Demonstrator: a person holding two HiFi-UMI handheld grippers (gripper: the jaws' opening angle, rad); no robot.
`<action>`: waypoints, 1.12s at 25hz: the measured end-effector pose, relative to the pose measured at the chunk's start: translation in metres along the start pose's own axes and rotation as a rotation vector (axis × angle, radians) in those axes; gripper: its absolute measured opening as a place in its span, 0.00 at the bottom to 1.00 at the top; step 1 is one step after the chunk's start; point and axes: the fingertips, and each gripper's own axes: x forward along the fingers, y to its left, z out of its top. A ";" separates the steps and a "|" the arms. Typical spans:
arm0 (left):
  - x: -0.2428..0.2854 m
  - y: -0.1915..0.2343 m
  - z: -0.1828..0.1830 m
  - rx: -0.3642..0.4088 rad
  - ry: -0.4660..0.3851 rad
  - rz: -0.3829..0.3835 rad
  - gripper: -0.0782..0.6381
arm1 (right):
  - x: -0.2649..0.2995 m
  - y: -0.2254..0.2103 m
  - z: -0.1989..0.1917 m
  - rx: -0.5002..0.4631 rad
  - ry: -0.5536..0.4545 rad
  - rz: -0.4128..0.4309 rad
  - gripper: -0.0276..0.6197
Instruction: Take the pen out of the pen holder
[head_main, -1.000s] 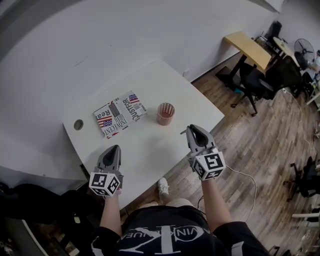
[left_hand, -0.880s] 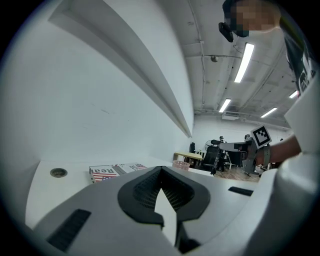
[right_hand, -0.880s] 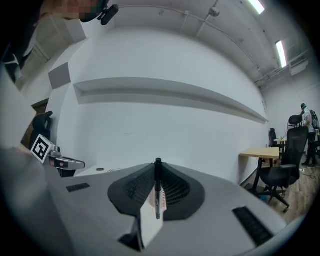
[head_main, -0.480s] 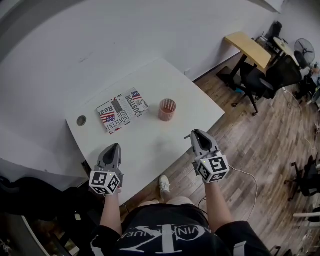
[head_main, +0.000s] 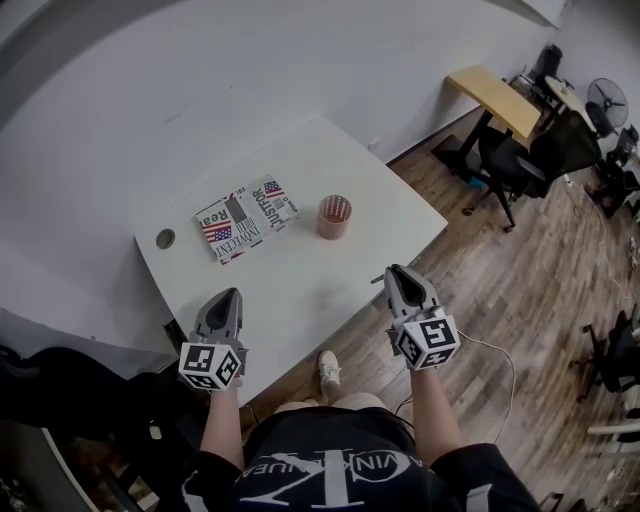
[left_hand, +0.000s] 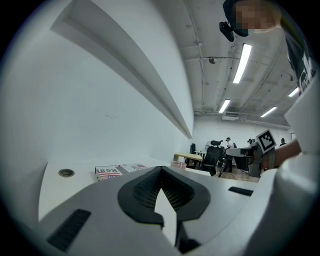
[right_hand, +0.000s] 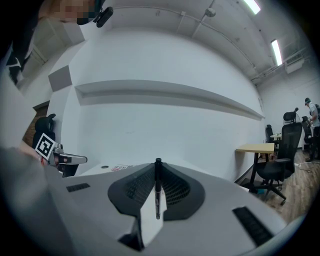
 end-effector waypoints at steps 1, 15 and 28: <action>-0.001 0.000 0.000 0.001 0.000 0.000 0.13 | -0.001 0.001 0.000 0.001 -0.001 0.000 0.12; -0.019 0.002 0.003 0.005 -0.002 0.010 0.13 | -0.013 0.015 0.000 0.002 -0.001 0.012 0.12; -0.032 0.001 0.004 0.010 -0.006 0.001 0.13 | -0.027 0.022 -0.002 0.007 -0.006 -0.002 0.12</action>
